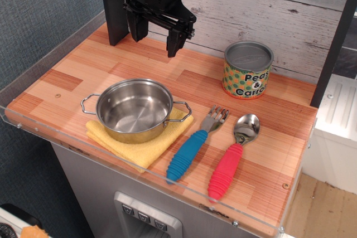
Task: Move the red spoon to the other side of the silver pot.
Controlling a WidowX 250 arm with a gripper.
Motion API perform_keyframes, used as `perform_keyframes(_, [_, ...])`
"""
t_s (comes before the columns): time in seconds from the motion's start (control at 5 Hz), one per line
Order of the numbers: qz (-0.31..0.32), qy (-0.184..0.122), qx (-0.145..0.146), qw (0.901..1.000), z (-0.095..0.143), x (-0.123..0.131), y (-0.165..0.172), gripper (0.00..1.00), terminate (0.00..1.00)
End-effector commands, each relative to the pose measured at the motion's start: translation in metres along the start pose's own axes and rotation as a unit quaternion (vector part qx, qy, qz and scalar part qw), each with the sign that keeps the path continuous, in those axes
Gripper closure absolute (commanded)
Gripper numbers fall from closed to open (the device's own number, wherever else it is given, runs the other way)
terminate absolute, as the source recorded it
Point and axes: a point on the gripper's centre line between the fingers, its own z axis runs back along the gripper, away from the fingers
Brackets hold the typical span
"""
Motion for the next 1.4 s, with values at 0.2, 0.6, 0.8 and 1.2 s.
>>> perform_keyframes(0.2, [0.025, -0.005, -0.005, 0.9997, 0.008, -0.009, -0.014, 0.00, 0.00])
perform_keyframes(0.6, [0.027, -0.017, -0.034, 0.9989, 0.028, -0.025, -0.054, 0.00, 0.00])
perform_keyframes(0.8, [0.022, -0.007, -0.054, 0.9983, 0.032, -0.034, -0.082, 0.00, 0.00])
perform_keyframes(1.2, [0.010, 0.023, -0.114, 0.9932, 0.025, -0.050, -0.125, 0.00, 0.00])
